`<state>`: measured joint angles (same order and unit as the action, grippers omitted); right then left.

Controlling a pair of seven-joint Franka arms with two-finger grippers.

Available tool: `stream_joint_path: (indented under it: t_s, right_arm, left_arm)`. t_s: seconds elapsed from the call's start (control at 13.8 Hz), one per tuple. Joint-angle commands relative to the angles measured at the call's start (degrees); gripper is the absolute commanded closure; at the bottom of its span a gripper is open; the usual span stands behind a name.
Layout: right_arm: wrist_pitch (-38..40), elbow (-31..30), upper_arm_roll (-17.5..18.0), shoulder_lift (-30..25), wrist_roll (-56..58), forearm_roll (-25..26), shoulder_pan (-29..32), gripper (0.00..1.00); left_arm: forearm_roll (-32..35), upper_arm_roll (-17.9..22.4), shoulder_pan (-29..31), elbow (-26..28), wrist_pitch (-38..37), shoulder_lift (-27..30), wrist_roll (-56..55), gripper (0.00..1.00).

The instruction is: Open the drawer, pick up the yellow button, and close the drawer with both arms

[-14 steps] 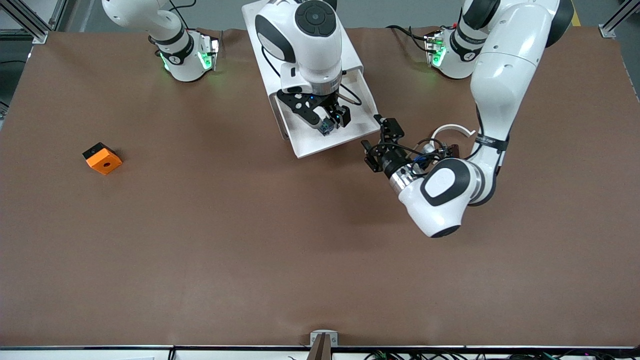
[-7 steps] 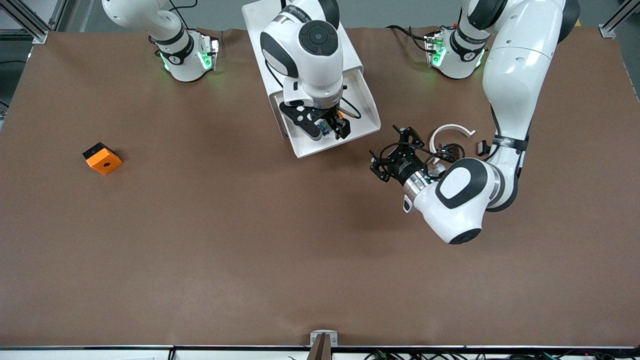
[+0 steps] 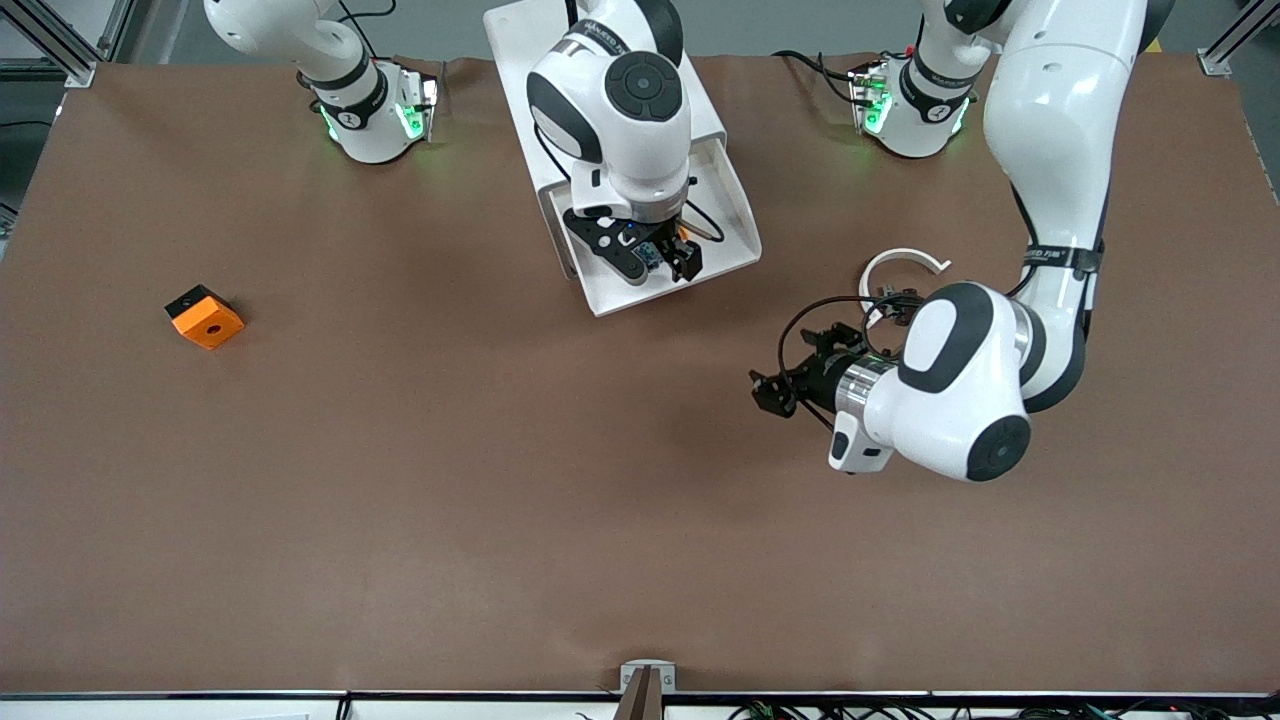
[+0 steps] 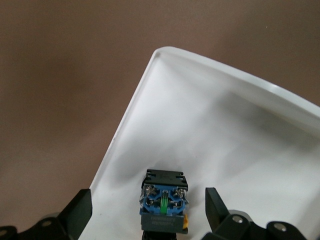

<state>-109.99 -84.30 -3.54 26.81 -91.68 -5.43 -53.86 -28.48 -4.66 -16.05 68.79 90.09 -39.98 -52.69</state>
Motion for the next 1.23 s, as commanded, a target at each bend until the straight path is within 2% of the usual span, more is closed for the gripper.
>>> stream_joint_path:
  t_s: [0.0,0.14,0.36,0.51,0.58,0.65,0.72,0.87,1.16]
  right_arm:
    - [0.5,1.8,-0.2,1.3,-1.0,0.7,-0.8,0.0]
    - [0.6,1.8,-0.2,1.4,-1.0,0.7,-1.0,0.0]
    - [0.6,1.8,-0.2,1.3,-1.0,0.7,-1.2,0.02]
    - [0.6,1.8,-0.2,1.3,-0.7,0.7,-1.2,0.45]
    - [0.6,1.8,-0.2,1.3,-0.7,0.7,-1.2,0.71]
    - [0.6,1.8,-0.2,1.3,-0.7,0.6,-1.2,0.9]
    - [0.6,1.8,-0.2,1.4,-0.9,0.6,-1.2,1.0]
    - [0.8,1.8,-0.2,1.3,-1.1,0.6,-1.3,1.0]
    - [1.2,1.9,-0.2,1.1,-0.5,0.6,-1.1,1.0]
  left_arm:
    - [4.8,-0.5,-1.6,2.6,9.4,3.2,2.4,0.0]
    - [10.4,-0.6,-3.6,2.8,14.0,3.6,2.4,0.0]
    - [14.8,-0.6,-4.9,6.6,19.5,5.3,2.4,0.0]
    - [16.5,-0.6,-5.8,10.0,24.1,7.2,2.4,0.0]
    - [18.5,-0.6,-6.3,12.1,26.5,8.2,2.4,0.0]
    - [20.5,-0.6,-6.9,13.6,28.5,8.9,2.4,0.0]
    - [22.2,-0.6,-7.6,14.6,29.6,9.1,2.4,0.0]
    - [24.8,-0.6,-8.0,15.1,30.1,10.3,2.2,0.0]
    - [25.1,-1.4,-8.3,16.8,30.0,11.9,2.0,0.0]
